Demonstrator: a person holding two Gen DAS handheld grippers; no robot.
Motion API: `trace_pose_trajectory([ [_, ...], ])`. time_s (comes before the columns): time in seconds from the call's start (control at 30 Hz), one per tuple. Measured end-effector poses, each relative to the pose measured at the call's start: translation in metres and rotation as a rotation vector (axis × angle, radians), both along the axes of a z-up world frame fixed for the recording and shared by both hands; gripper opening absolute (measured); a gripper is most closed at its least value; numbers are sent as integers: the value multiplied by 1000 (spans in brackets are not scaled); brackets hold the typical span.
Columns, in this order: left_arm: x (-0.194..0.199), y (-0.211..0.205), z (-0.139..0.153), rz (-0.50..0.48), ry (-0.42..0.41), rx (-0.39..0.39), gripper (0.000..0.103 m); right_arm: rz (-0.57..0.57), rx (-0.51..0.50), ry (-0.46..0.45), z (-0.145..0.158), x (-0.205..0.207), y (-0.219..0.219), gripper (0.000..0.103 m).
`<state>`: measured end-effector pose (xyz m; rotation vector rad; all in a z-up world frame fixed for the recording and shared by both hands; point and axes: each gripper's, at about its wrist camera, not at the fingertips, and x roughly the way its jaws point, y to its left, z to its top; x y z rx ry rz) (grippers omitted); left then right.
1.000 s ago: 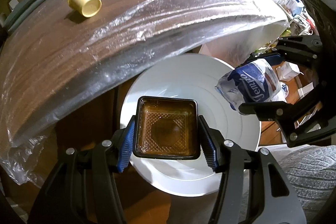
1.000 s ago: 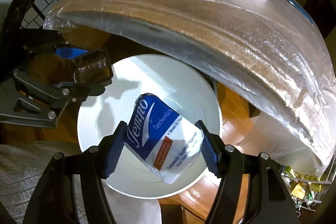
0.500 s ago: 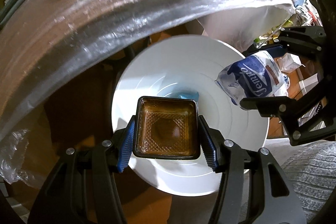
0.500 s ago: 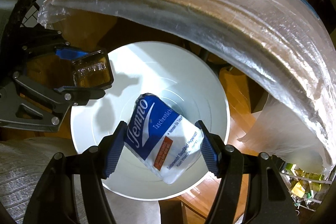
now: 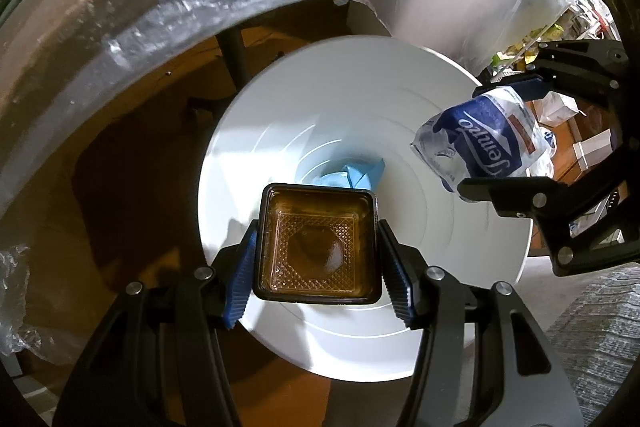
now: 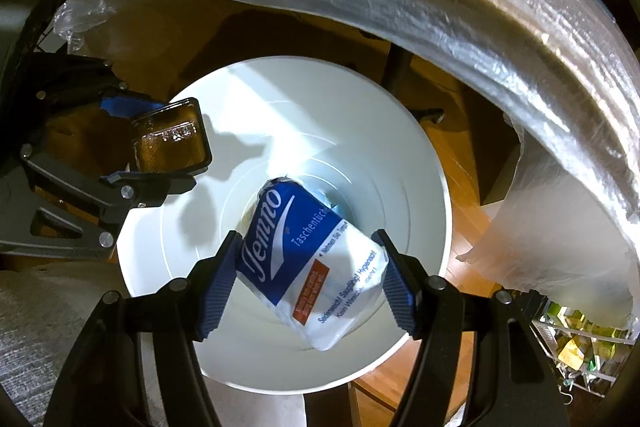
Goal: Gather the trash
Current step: 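Open both tools to drop the tray and tissue pack into the bin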
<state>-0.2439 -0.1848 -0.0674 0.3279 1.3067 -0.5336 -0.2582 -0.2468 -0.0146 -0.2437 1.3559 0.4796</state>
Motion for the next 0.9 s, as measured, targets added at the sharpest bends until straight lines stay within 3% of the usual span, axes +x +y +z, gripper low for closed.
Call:
trace_pose_trajectory([
  [0.9,-1,-4,-15,-20,29,56,57,-4,-32,23,-4,-1,5,65],
])
